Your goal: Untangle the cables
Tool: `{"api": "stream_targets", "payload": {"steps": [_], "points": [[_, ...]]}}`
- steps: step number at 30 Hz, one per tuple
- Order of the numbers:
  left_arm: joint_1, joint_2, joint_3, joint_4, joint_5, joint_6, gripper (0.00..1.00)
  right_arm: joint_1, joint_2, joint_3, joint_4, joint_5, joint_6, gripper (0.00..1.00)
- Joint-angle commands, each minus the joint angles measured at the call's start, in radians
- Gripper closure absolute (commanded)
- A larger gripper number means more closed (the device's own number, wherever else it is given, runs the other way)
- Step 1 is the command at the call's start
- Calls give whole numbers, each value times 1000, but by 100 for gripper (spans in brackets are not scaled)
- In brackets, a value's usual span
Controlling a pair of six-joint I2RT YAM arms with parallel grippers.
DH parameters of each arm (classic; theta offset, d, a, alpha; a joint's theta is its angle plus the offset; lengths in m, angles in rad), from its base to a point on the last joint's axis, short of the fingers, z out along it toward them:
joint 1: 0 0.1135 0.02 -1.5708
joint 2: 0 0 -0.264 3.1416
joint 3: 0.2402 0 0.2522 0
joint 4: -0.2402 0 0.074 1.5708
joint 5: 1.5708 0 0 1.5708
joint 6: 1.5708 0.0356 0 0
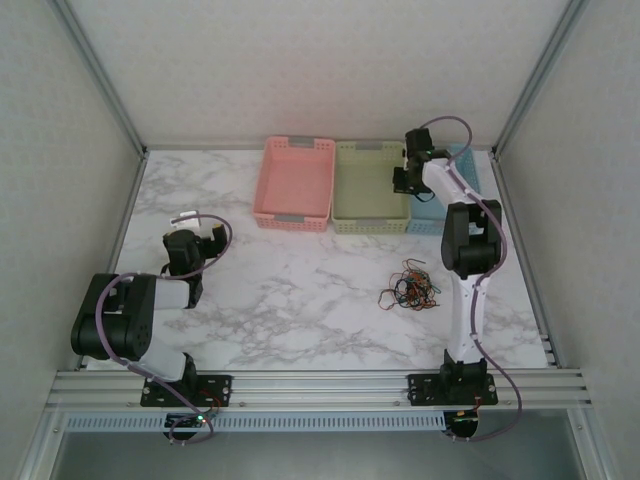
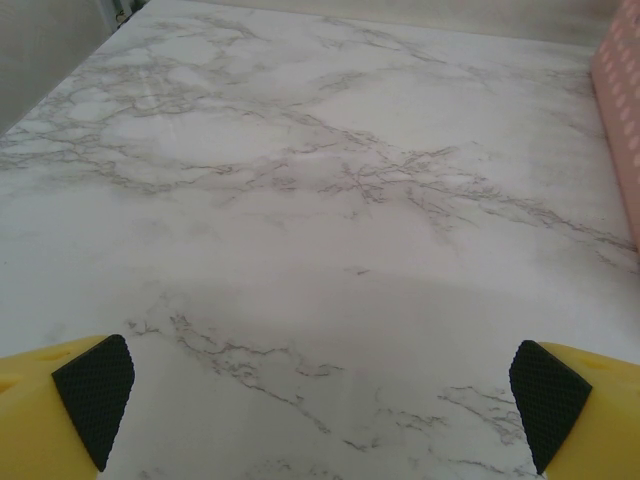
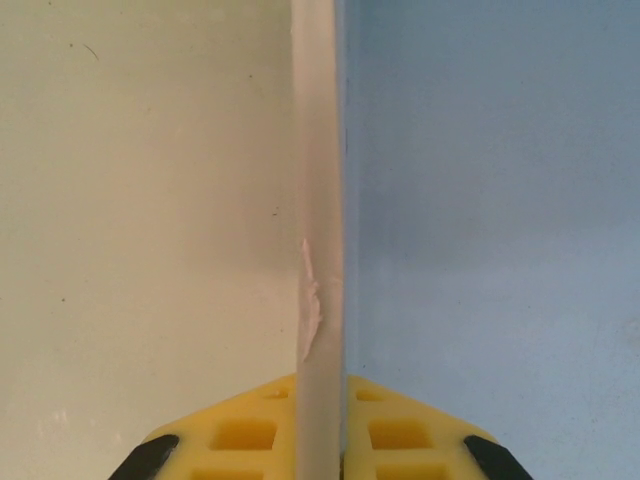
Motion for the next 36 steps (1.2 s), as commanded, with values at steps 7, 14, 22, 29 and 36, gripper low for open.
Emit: {"api": "stream_targets", "payload": {"steps": [7,14,22,29,36], "points": [[3,4,15,-8,7,-11,0,99,130,160,-79,-84,51,97],[2,4,14,-8,5,-9,0,133,189,255,-114,-80,86,97],[1,3,14,-6,2,-9,0,147,205,299,-122,-87,125,93],[0,3,15,-6,2,-10,0,147,181,304,-124,-79,123,82],[0,4,14,-6,2,-9,0,147,114,333,-148,-68,106,47]]}}
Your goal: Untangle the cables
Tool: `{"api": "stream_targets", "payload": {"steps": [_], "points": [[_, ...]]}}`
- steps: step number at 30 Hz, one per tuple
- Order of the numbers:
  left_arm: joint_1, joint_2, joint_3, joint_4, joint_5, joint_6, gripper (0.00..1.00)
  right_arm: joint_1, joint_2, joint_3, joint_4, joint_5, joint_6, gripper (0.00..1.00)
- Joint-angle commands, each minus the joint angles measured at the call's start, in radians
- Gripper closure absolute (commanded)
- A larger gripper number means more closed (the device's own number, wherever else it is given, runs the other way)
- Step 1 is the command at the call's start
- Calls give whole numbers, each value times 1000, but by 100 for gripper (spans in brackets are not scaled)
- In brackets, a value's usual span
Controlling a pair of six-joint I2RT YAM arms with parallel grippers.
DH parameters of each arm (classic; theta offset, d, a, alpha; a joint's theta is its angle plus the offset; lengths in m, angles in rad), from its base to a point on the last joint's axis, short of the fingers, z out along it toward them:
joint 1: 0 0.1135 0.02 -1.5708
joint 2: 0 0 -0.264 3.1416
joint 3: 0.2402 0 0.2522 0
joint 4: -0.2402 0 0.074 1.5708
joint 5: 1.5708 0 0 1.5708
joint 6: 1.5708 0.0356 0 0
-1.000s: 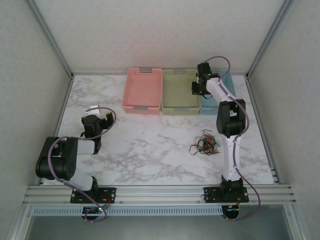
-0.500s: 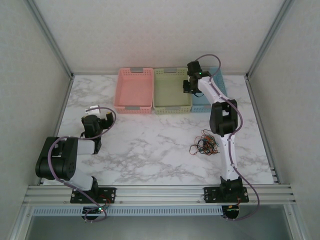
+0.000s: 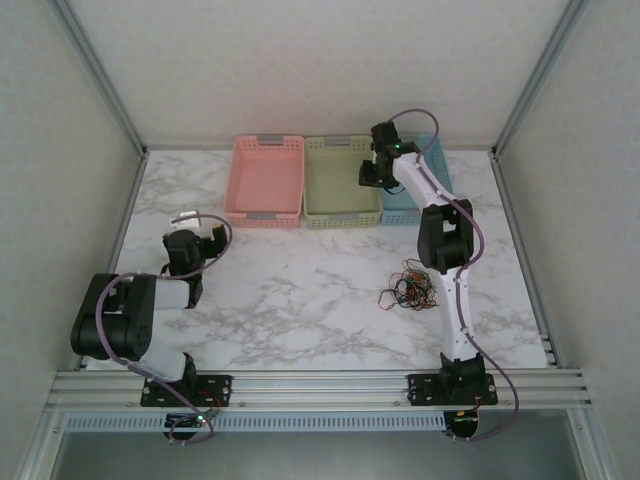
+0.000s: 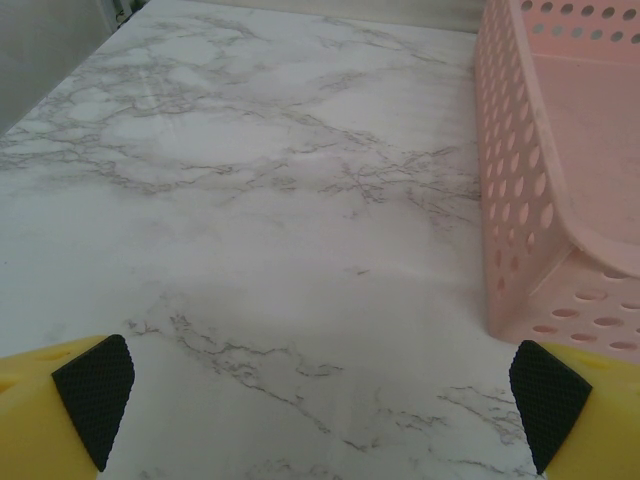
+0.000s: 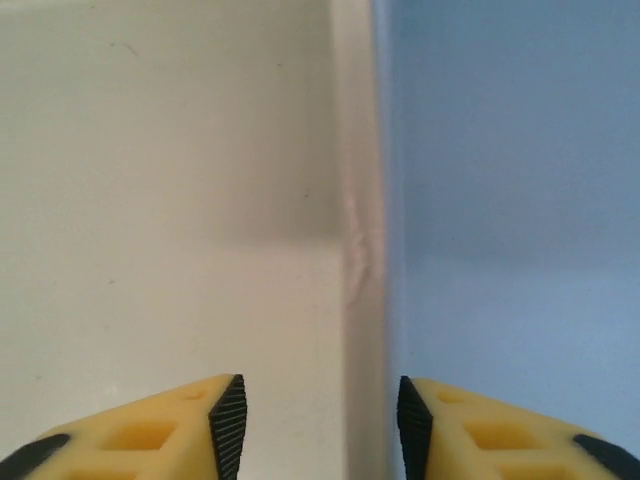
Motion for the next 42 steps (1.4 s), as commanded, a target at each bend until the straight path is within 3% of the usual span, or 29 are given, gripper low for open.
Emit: {"api": "stream_targets", "payload": {"steps": [1,6,11,18,23,26,30,32,35,39,42], "points": [[0,3,14,-5,3,-9,0,14,-65,43,-37,-19,-5,44],[0,3,15,-5,3,-9,0,15,-165,33,-57,-6,-21,35],[3,3,15,-8,10,-12,0,15,-338,-84,-21,12,-36,33],[8,2,17,-11,21,-16,0,15,-779,-567,220,9,-28,26],[7,2,14,-5,13,-13,0,13,-1042,-850,341,-3,-2,6],[-33,-62,-1,-20,-184,-37,0,11,-1155,-975,386,8,18,4],[-90,-295,15,-276,-271,-83,0,6,-1288,-1108,400,51,46,1],[-112,-405,30,-409,-263,-106,0,5,-1339,-1162,370,134,110,1],[-115,-595,33,-558,-265,-252,0,1,-1397,-1239,339,151,143,1],[-100,-770,121,-829,-185,-523,0,0,-1391,-1278,188,133,197,3],[-96,-794,289,-1074,-23,-563,0,0,-1392,-1329,110,100,257,11]]}}
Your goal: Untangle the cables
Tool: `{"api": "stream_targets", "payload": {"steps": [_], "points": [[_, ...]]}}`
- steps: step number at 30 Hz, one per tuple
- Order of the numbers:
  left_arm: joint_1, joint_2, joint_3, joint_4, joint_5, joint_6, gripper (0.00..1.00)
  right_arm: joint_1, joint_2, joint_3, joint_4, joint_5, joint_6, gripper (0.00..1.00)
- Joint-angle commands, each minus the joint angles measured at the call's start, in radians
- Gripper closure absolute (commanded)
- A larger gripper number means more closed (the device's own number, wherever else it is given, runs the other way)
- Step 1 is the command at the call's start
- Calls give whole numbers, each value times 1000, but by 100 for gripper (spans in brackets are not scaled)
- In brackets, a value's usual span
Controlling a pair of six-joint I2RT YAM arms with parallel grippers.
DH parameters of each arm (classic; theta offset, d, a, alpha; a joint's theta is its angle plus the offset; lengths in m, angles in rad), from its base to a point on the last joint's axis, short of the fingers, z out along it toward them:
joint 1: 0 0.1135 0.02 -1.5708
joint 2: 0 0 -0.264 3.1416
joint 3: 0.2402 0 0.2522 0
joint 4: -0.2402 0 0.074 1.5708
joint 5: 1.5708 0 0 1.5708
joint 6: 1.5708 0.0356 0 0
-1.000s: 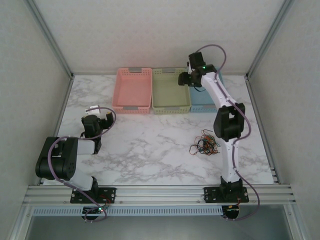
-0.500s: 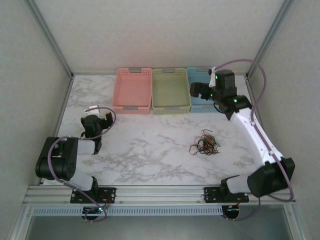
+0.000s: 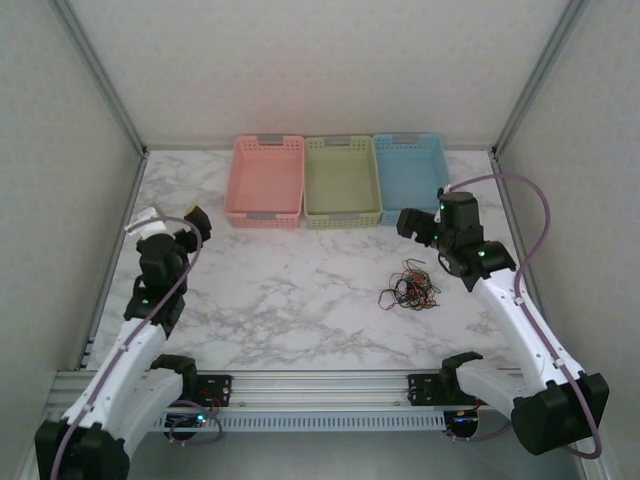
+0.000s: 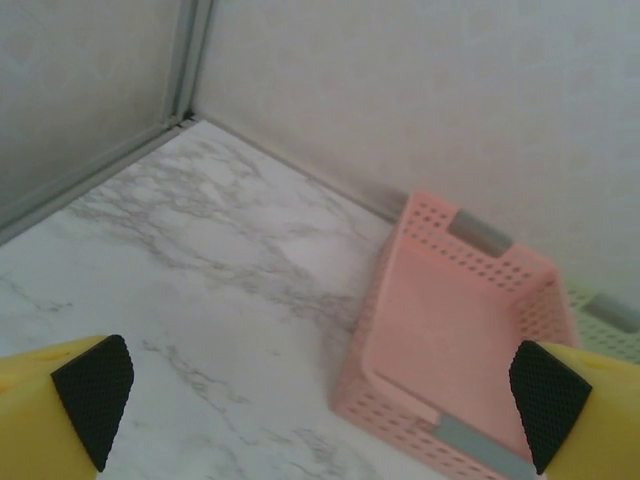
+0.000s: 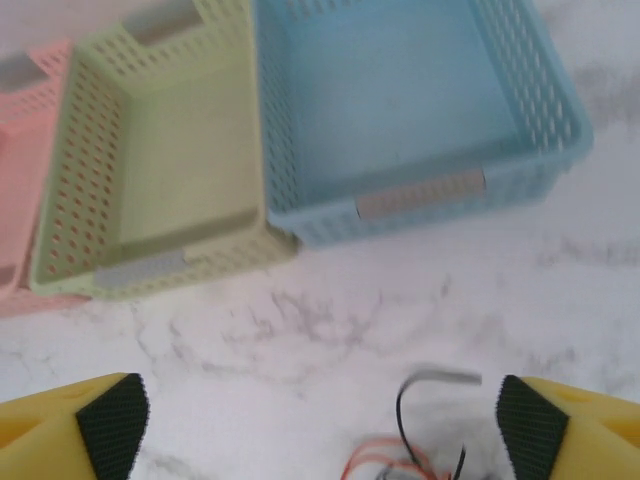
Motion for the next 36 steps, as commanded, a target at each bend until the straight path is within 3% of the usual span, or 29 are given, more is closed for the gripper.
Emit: {"api": "stream_targets", "payload": {"steps": [1,6,9,12,21,36], "points": [[8,-15,189,-378,192,-139,0,-3,-7,-72,-137,-22,93,12],[6,-11,401,-705,432,-20,0,-2,-40,-198,-135,-56,138,15],[6,-66,430,-828,489,37,0,-3,2,-209,-136,-68,140,20],[6,-134,410,-904,465,85,0,-3,47,-207,-127,-74,139,22],[12,-199,337,-894,412,110,1,23,67,-176,-137,-38,92,32],[53,-148,326,-882,427,116,1,128,209,-20,-250,109,48,34]]}}
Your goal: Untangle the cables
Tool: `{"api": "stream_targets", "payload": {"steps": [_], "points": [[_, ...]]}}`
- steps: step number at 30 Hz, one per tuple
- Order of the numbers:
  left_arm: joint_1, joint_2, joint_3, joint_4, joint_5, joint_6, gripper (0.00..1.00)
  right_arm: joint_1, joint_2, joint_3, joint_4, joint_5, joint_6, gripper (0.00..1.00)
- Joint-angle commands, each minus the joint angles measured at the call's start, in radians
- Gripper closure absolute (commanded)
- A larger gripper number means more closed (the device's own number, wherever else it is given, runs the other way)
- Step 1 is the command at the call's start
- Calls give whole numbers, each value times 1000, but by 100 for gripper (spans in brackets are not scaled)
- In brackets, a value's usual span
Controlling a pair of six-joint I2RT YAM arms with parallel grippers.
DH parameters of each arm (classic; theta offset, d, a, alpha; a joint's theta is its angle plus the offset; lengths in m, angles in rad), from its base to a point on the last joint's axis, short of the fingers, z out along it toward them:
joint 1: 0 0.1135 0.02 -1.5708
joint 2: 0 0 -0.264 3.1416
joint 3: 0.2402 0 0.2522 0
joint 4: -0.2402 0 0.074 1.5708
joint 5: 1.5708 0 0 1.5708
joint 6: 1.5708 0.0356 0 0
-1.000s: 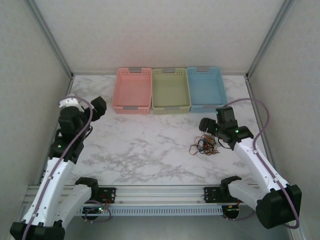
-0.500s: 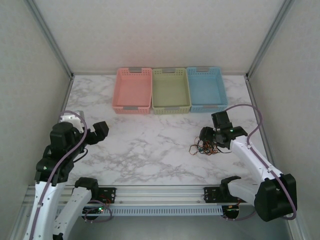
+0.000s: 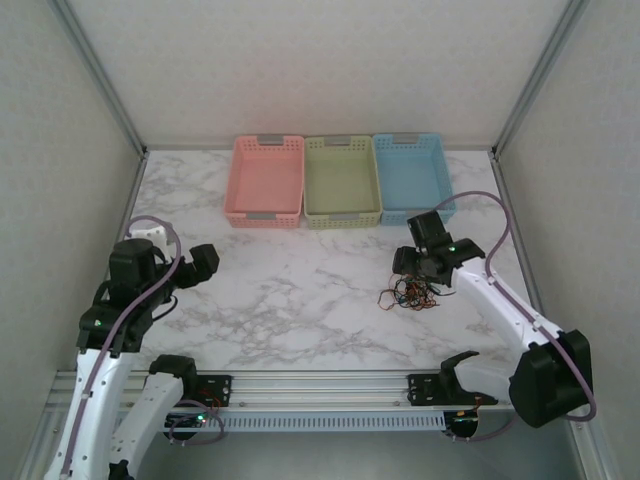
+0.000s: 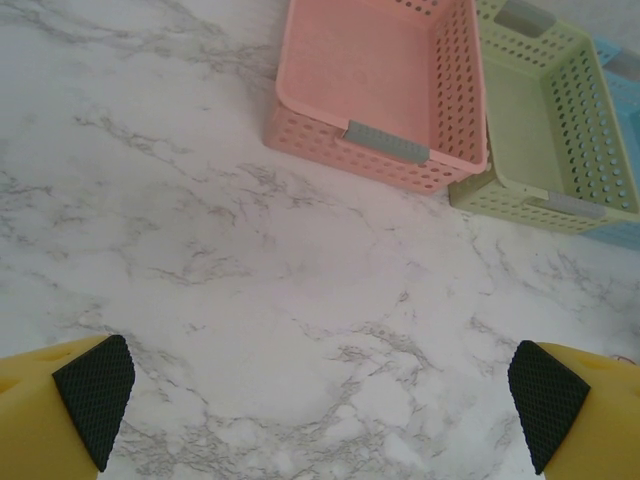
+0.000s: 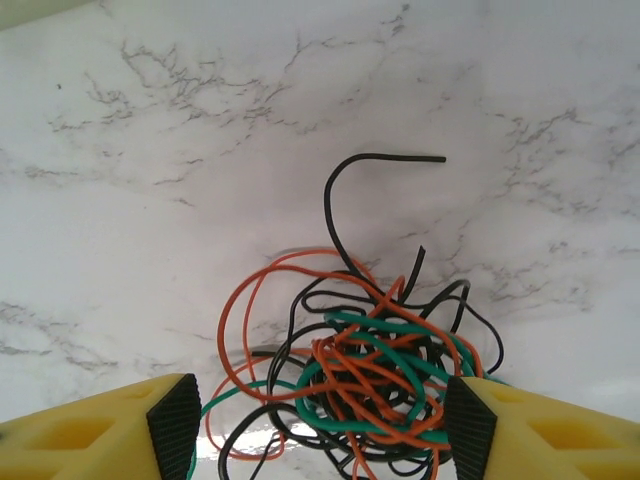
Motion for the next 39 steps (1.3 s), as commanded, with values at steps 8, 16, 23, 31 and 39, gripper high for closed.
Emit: {"api": "stream_targets", "payload": {"steps": [8,16,23,31,39], "points": [[54,18,-15,3,39,20,0,43,100,85,-86,61,-45,53],[54,8,-16,2,39,18,0,55,137,106,-112,55,-53,70],[54,-26,-20,6,43,15,0,78,110,117,-105,-28,-47,56],[54,-49,-23,10,65,15,0,92,212,176,-197,86,-93,47],[54,-43,-24,12,68,14,0,92,271,214,-220,149,-126,66]]}}
